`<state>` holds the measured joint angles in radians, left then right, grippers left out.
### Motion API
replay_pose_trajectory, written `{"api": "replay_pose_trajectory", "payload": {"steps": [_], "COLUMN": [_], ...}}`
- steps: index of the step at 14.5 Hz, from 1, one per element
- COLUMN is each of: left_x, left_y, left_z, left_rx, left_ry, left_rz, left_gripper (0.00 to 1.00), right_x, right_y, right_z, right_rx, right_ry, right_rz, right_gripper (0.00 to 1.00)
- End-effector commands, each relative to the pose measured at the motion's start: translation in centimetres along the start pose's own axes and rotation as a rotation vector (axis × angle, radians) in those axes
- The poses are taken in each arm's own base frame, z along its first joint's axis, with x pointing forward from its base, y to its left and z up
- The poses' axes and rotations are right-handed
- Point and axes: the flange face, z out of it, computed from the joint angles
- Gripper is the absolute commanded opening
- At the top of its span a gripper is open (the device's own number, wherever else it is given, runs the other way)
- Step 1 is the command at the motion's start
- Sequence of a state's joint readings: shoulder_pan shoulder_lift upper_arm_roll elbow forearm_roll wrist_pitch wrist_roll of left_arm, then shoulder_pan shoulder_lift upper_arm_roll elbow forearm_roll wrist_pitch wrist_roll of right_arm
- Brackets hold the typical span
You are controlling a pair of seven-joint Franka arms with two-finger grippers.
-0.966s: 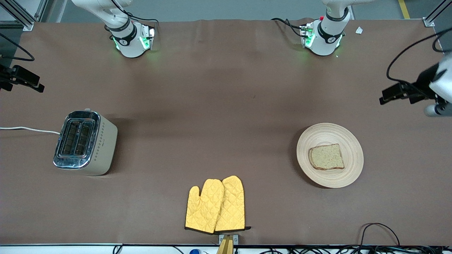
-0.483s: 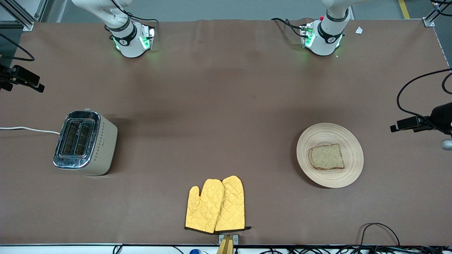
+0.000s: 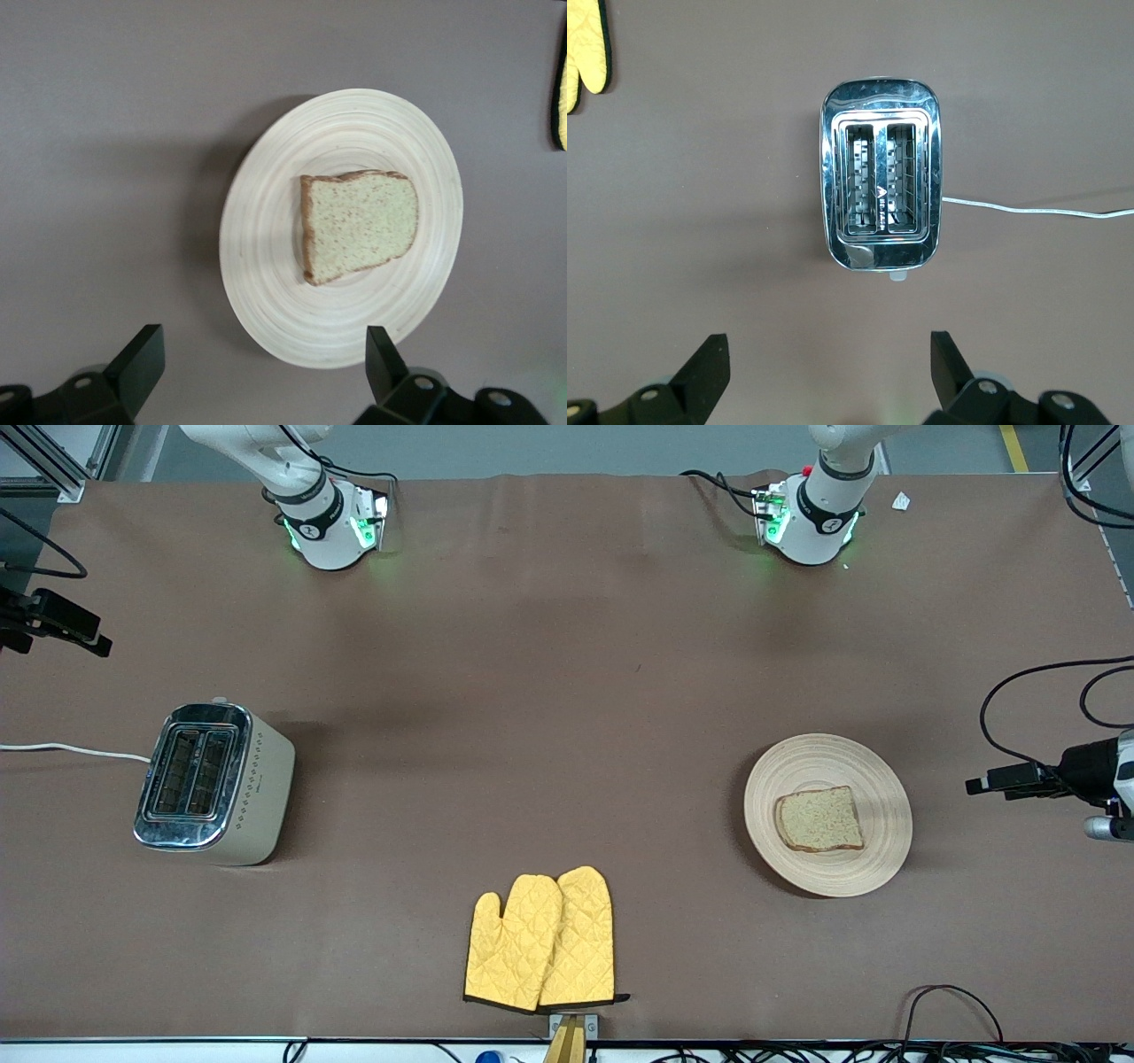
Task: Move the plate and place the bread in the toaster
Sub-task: 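Move the left gripper down toward the wooden plate's rim, then grip the wooden plate's rim with the left gripper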
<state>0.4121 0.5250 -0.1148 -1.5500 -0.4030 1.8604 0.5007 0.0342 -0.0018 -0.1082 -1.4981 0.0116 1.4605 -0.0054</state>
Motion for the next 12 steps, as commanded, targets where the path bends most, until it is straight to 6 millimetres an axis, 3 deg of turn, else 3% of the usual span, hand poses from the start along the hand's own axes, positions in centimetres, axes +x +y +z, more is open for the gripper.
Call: {"api": "replay_pose_trajectory", "payload": {"steps": [1, 4, 8, 12], "left_x": [0.1, -0.1, -0.5, -0.5], "left_y": [-4.4, -7.6, -9.1, -9.6], "left_z": [3.9, 8.9, 13.6, 15.2], "left_rx": [-0.108, -0.250, -0.349, -0.392], "left_ry": [0.033, 0.070, 0.088, 0.111], "left_rz": [0.048, 0.065, 0.060, 0.073], "left_gripper": [1.00, 0.95, 0.80, 0.70], "right_x": [-0.4, -0.4, -0.4, -0.4], "right_y": [0.0, 0.0, 0.0, 0.0], "right_z": [-0.2, -0.2, -0.2, -0.2], "right_rx": [-0.004, -0.003, -0.003, -0.003], "right_ry": [-0.003, -0.003, -0.004, -0.003], "right_rz": [0.013, 0.015, 0.015, 0.013], "right_gripper": [1.00, 1.00, 1.00, 1.00]}}
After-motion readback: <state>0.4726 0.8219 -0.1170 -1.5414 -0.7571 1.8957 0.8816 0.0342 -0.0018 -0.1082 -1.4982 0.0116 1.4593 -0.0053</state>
